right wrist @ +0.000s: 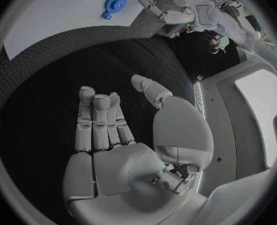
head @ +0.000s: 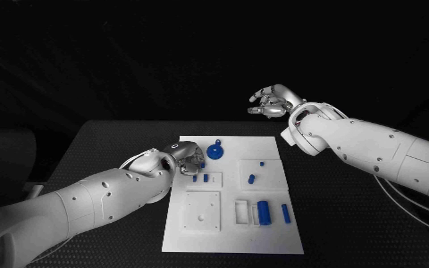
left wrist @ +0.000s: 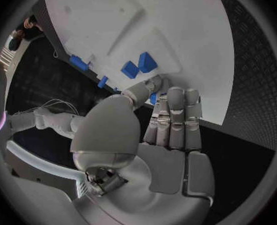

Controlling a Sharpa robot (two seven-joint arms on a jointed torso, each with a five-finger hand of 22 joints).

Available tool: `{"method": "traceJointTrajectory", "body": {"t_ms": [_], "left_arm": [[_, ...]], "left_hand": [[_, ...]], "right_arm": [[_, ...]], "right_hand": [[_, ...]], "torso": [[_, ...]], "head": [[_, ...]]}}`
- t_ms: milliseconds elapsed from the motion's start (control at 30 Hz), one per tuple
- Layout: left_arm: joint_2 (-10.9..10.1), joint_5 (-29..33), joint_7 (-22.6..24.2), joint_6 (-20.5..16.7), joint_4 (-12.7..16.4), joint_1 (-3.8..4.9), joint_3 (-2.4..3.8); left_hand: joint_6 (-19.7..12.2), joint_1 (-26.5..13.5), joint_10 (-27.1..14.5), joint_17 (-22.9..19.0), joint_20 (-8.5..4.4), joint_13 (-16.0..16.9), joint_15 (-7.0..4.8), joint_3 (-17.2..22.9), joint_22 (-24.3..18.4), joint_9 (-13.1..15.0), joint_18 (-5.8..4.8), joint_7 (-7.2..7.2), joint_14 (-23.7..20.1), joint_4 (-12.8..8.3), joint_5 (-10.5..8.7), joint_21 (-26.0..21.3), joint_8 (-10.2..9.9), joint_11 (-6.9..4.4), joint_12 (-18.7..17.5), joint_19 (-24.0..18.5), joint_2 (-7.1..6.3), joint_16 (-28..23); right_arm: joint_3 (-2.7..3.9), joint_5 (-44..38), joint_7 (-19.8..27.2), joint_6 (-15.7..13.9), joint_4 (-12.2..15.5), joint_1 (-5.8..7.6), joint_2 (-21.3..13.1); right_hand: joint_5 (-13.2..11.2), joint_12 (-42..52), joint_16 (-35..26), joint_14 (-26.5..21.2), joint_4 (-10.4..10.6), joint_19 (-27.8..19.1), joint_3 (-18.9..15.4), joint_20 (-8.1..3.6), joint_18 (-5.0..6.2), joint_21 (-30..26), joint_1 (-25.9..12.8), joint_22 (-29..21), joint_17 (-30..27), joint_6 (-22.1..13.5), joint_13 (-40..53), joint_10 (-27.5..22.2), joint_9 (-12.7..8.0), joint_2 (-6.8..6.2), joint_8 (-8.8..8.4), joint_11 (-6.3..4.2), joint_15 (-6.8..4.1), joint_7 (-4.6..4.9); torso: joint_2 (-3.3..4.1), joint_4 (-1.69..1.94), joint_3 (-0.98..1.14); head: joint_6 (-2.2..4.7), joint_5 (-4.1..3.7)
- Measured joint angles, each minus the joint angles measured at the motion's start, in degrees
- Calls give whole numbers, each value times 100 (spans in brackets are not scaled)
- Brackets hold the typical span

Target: Assemble the parts on the task board

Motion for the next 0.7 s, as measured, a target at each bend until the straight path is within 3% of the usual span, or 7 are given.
{"method": "traceJointTrajectory", "body": {"t_ms": [467, 700], "left_arm": [[-19, 38, 10, -86, -8, -12, -5], [-138, 58, 22, -164, -55, -12, 14]], "left_hand": [[-183, 42, 0, -6, 0, 33, 0, 0, -1, -33, -14, -19, 0, 0, 0, 0, -68, 0, 0, 1, -42, 23], [-203, 69, -2, -13, 1, 26, 0, 16, -2, -33, -37, 1, 0, -16, 0, 0, -68, 2, -60, 1, -69, 23]], "right_arm": [[0, -1, 0, 6, -2, -1, -2], [0, -2, -1, 39, -12, -1, -39]], "right_hand": [[0, -1, 0, 0, 0, 0, 0, 0, 1, 0, 0, 0, 0, 2, -7, -21, 1, 0, 0, 22, 0, 1], [0, -2, -1, -55, 0, -32, 0, 30, 29, -30, 0, 1, -26, 1, -44, -57, -6, 0, 0, 14, 7, 2]], "torso": [[0, -1, 1], [-3, 0, 1]], "head": [[10, 0], [30, 4]]}}
